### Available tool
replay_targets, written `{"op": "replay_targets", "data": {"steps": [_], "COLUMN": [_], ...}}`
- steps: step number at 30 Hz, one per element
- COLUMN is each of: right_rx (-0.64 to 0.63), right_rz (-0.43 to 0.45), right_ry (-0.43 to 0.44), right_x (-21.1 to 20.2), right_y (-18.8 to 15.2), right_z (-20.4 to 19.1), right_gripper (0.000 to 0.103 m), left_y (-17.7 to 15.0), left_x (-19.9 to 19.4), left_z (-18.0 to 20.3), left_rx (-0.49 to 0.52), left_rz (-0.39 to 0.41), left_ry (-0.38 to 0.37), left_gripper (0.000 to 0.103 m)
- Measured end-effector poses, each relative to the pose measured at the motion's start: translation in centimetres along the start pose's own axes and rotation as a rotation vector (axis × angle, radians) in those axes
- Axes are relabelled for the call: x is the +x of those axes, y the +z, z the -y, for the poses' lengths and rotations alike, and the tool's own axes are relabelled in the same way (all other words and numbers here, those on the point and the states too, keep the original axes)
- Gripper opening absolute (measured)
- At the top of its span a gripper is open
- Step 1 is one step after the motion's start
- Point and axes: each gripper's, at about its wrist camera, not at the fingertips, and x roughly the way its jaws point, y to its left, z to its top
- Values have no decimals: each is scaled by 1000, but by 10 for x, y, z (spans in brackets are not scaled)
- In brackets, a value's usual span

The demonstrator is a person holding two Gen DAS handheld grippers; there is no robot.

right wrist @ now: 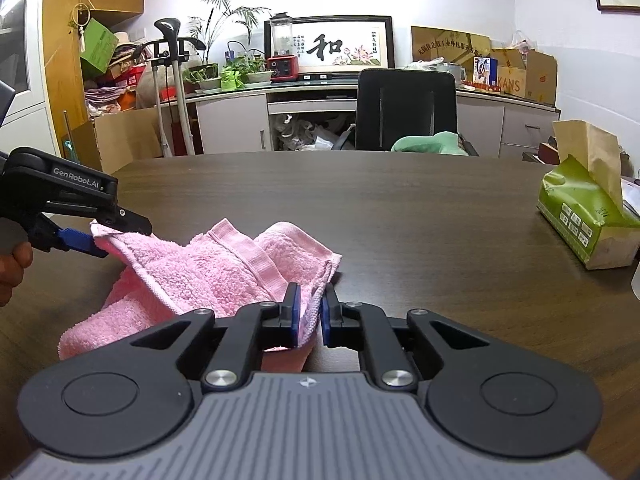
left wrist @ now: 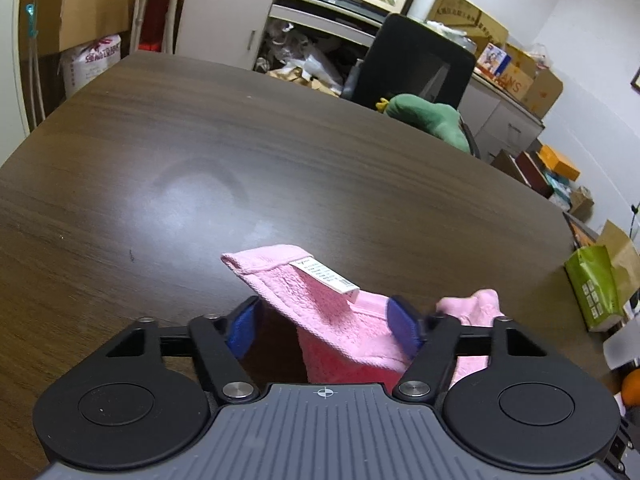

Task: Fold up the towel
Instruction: 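Close the left tool on the towel corner while the right tool holds its edge, then lift the pink towel with both tools and shake it open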

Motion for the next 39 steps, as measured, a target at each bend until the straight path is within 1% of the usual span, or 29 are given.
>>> {"op": "replay_targets", "data": {"steps": [2,4,5,7,9,12,14,18,21,23,27,29,31,33,36,37,38,39], "right_rx": [1,0,-2,-2,0,17,34,138,245,325,433,478,479,451,407,387,355,338], "right_rz": [-7,-12,-15,-19,-20,-21,-24,-29,-24,5,66,100,136,213,315,347,404,441], "right_ry": [-2,-2,-3,-5,-7,-5,8,75,142,201,277,315,328,325,315,310,300,291], "right_x": [2,3,3,4,3,3,3,3,2,-4,-18,-31,-44,-71,-109,-122,-143,-157], "right_y": [0,0,0,0,-1,1,1,2,2,3,2,2,2,3,9,11,15,18], "right_z": [0,0,0,0,1,4,7,24,43,58,81,89,90,84,73,70,64,61], "right_gripper": [13,13,12,12,9,7,5,4,4,4,4,4,4,4,4,4,4,4], "left_y": [2,5,5,4,3,0,-2,-9,-13,-15,-18,-22,-24,-28,-36,-39,-41,-43], "left_x": [-1,0,-1,-1,-2,-3,-6,-23,-43,-55,-78,-99,-111,-125,-155,-168,-178,-186], "left_z": [0,2,3,5,8,14,17,23,30,34,39,39,41,44,53,56,58,59], "left_rx": [-5,-1,4,10,17,33,43,72,93,104,116,124,143,168,201,206,206,202], "left_rz": [12,31,40,44,52,91,118,202,251,269,298,323,343,370,441,477,505,525], "left_ry": [4,8,11,11,17,35,49,71,62,58,40,11,-3,-13,-27,-34,-43,-53], "left_gripper": [55,46,37,28,12,4,3,2,2,2,3,3,3,3,3,3,3,4]}}
